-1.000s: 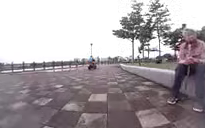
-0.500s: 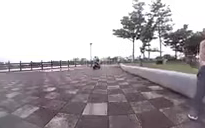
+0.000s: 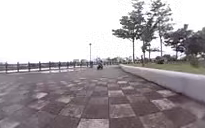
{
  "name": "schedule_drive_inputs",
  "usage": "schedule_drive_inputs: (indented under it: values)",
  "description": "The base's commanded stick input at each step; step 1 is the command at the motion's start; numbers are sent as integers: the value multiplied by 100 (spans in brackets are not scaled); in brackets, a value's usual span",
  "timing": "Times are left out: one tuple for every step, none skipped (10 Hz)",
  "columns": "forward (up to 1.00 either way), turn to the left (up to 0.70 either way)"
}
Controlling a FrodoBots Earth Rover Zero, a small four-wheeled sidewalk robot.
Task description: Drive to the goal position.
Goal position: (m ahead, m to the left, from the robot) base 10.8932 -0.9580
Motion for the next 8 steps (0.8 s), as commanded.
schedule_drive_inputs:
  values:
    - [100,0]
    - [100,0]
    - [100,0]
    - [100,0]
    - [100,0]
    - [100,0]
    - [100,0]
    - [100,0]
